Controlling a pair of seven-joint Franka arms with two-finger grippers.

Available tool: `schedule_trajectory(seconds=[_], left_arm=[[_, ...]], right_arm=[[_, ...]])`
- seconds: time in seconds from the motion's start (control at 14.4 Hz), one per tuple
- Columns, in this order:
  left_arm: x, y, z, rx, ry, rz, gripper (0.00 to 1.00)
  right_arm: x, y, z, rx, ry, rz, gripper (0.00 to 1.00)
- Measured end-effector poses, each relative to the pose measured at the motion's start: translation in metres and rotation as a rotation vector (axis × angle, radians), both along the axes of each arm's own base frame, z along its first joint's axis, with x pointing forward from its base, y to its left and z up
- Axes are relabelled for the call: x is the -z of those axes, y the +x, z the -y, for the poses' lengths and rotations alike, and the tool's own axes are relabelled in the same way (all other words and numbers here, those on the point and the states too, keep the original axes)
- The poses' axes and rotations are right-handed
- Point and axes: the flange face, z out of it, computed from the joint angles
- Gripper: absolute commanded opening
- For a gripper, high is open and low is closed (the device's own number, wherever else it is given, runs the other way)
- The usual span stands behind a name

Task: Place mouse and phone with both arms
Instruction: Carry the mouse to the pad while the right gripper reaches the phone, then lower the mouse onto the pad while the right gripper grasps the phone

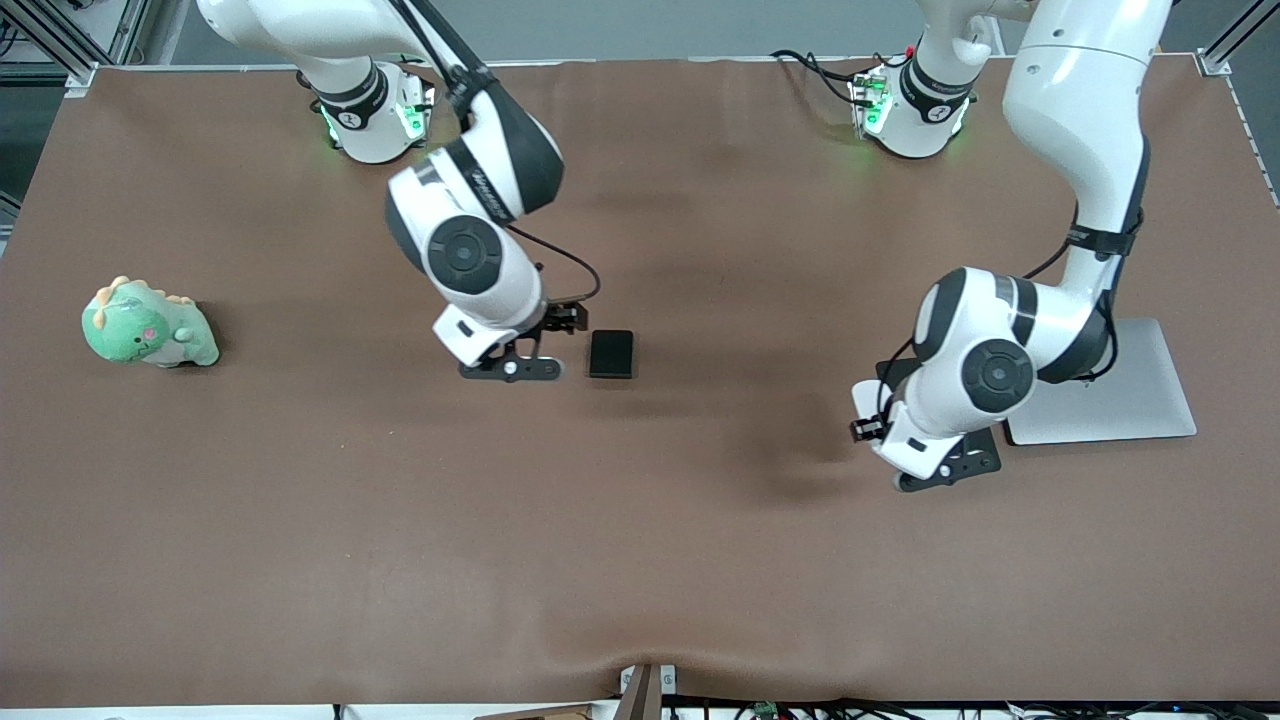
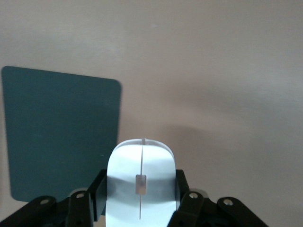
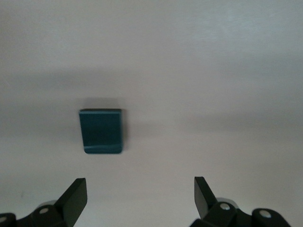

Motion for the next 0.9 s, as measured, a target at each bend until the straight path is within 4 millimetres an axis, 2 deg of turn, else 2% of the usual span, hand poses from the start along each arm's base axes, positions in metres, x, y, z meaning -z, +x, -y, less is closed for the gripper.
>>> schedule_trajectory(seconds=[0.28, 0.55, 0.76, 0.9], left_arm=[[0.015, -0.003, -0.033, 0.034, 0.041, -0.028, 0.54], [0.036, -0.009, -0.081, 0.073, 0.03, -0.056, 0.55], [0.057, -0.018, -0.097, 0.105, 0.013, -0.02, 0.56], [0.064, -0.02, -0.105, 0.119, 0.006, -0.008, 0.58]], right_arm=[[0.045, -0.007, -0.024, 0.048, 0.029, -0.028, 1.0], [0.086, -0.007, -0.038, 0.069, 0.061, -0.007, 1.0], [0.112, -0.01, -0.042, 0.069, 0.055, -0.006, 1.0], [0.122, -0.009, -0.042, 0.073, 0.053, -0.004, 1.0]])
